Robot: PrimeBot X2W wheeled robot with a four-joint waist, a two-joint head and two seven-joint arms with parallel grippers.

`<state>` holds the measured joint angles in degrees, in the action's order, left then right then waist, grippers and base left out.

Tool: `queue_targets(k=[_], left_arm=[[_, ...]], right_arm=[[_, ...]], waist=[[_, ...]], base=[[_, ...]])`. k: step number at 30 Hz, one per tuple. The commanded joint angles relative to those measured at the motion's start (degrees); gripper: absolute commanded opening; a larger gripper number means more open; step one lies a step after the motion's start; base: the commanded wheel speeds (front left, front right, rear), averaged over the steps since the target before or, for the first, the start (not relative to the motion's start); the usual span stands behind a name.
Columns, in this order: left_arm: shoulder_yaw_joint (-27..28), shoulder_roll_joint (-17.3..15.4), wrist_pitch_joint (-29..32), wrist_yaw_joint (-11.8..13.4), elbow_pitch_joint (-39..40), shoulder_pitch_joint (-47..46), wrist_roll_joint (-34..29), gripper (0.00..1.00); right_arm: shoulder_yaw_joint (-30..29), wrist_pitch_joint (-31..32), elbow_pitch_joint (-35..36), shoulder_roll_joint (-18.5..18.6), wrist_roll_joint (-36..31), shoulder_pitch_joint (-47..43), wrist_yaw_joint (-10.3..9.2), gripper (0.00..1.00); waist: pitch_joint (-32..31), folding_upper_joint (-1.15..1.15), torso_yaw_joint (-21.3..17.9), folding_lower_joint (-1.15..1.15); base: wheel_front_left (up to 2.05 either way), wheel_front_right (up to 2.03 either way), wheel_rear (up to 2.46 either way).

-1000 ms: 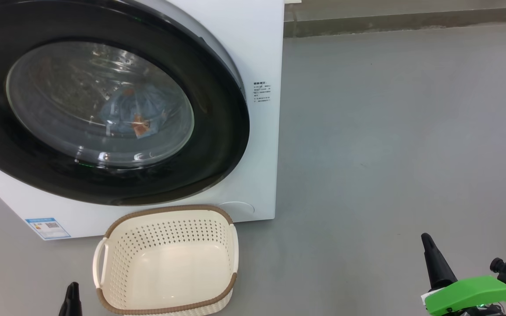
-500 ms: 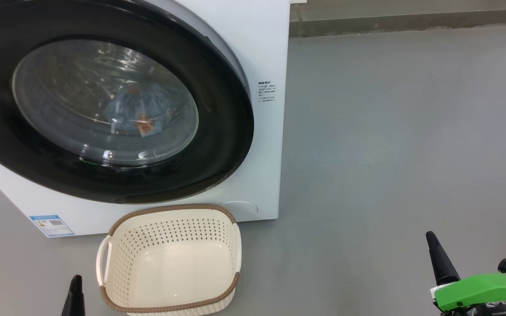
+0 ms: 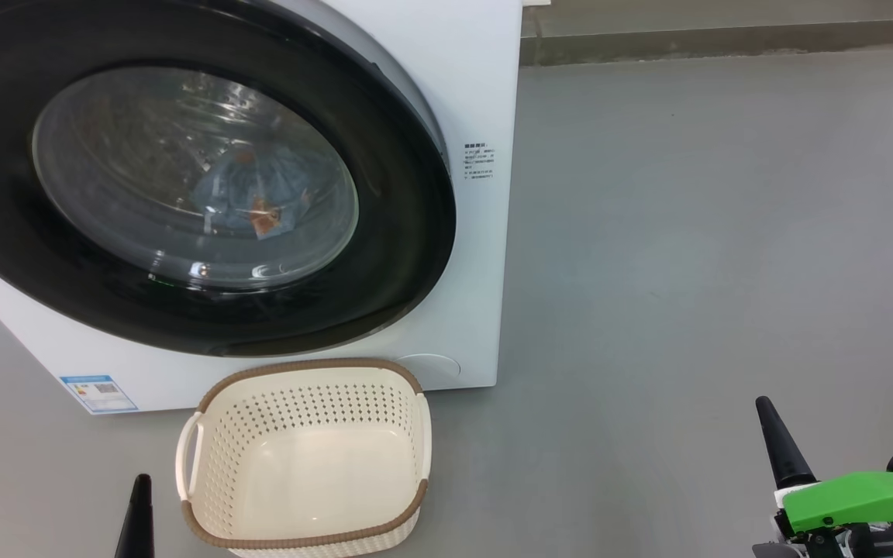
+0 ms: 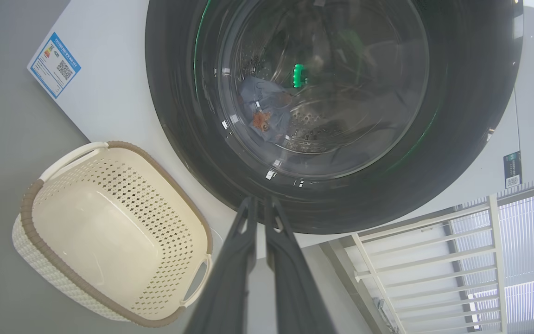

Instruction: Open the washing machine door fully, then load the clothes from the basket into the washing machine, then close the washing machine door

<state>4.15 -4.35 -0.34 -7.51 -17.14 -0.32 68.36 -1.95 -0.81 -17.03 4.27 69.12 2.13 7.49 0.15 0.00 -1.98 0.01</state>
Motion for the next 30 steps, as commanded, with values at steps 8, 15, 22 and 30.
queue_targets(k=[8, 15, 22, 30], left_arm=[[1.7, -0.2, 1.6, 0.0, 2.1, -3.4, 5.7, 0.0], [1.9, 0.2, 2.8, 0.0, 2.3, -3.9, 9.8, 0.0], [2.0, 0.6, 4.0, 0.0, 2.5, -4.5, 13.9, 0.0], [2.2, 0.9, 5.2, 0.0, 2.8, -5.1, 18.0, 0.0]], right_arm=[[-0.4, 1.6, 2.0, 0.3, 6.1, 2.8, 0.04, 0.0], [-1.2, 2.7, 2.2, 0.0, 10.1, 3.1, 0.03, 0.0], [-2.0, 3.9, 2.5, -0.3, 14.0, 3.3, 0.02, 0.0], [-2.8, 5.1, 2.7, -0.5, 18.0, 3.6, 0.01, 0.0]], waist=[[0.0, 0.0, 0.4, 0.0], [0.0, 0.0, 0.8, 0.0], [0.0, 0.0, 1.1, 0.0], [0.0, 0.0, 1.5, 0.0]], base=[[0.0, 0.0, 0.0], [0.0, 0.0, 0.0], [0.0, 0.0, 0.0], [0.0, 0.0, 0.0]])
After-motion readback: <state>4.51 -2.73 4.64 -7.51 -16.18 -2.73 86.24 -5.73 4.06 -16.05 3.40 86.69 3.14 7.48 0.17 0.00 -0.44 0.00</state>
